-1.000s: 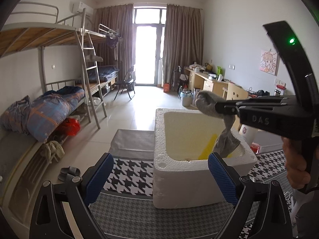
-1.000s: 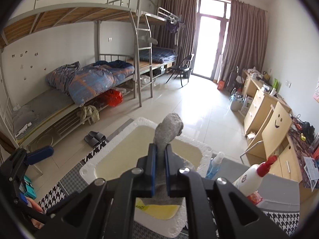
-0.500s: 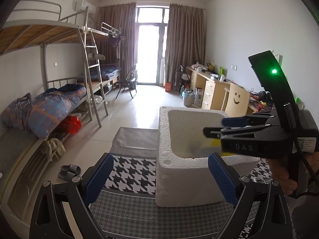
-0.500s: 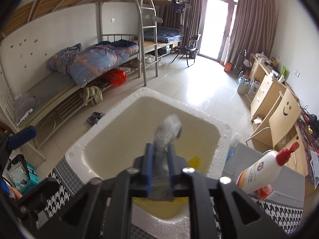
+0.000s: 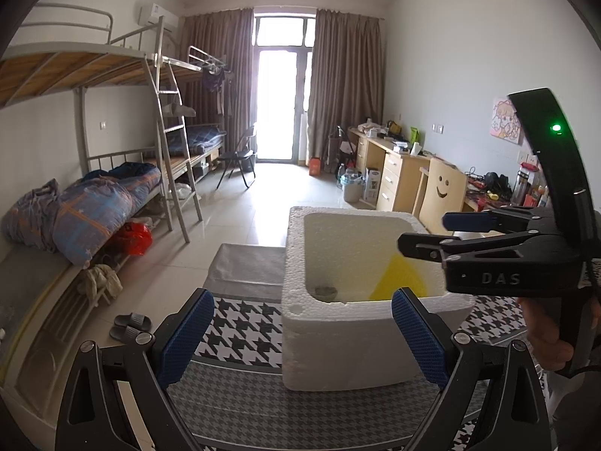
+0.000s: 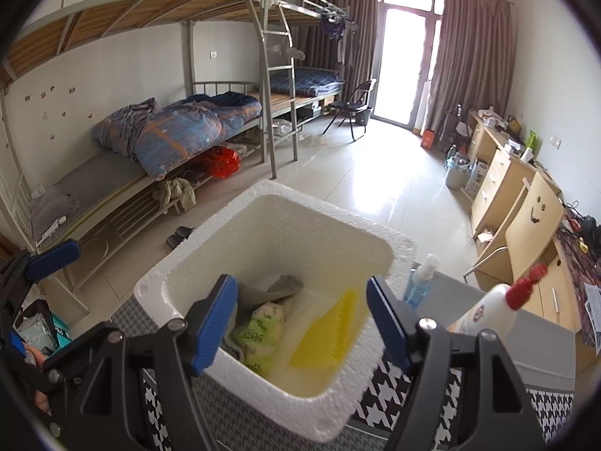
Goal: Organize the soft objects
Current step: 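Move both tools back toward the blue face mask and white roller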
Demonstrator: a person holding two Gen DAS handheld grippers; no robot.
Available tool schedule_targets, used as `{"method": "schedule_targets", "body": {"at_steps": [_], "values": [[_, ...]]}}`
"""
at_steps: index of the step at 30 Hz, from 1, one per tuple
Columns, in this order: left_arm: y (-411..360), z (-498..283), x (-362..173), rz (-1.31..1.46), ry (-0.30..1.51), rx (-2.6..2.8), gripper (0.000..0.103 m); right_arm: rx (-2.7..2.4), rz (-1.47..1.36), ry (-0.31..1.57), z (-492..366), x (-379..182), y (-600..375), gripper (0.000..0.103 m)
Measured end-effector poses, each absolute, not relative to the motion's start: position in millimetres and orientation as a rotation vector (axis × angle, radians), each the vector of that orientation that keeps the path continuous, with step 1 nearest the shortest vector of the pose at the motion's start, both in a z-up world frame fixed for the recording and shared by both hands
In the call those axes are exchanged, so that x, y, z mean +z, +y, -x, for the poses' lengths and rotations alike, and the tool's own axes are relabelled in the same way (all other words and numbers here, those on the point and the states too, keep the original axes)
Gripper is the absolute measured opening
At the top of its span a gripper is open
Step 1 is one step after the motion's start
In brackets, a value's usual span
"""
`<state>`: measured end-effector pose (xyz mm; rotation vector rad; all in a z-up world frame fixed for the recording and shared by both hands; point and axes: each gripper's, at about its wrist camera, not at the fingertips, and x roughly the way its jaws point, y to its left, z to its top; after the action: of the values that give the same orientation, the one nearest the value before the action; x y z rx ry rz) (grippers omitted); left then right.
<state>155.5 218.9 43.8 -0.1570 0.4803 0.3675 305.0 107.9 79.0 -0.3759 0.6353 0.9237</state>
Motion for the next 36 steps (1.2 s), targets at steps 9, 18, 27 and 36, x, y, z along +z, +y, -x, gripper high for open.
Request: {"method": "schedule_targets", "body": {"at_steps": [9, 18, 27, 36], "values": [[195.4, -153.8, 52.7, 0.144, 0.460, 0.322, 0.096, 0.888, 0.325, 0.572, -291.7, 96.3, 76.6, 0.084], [175.4, -151.9, 56.9, 0.135, 0.454, 0.281, 0.097, 0.838, 0.267, 0.525, -276.2, 105.9, 36.9, 0.089], [159.5, -142.8, 60.5, 0.141, 0.437, 0.233, 0.097, 0.822, 0.194, 0.473, -256.9, 112.1, 0.9, 0.095], [131.8, -127.1, 70.3, 0.127, 0.368, 0.193, 0.102, 0.781, 0.155, 0.427, -243.6, 107.3, -40.1, 0.096]]}}
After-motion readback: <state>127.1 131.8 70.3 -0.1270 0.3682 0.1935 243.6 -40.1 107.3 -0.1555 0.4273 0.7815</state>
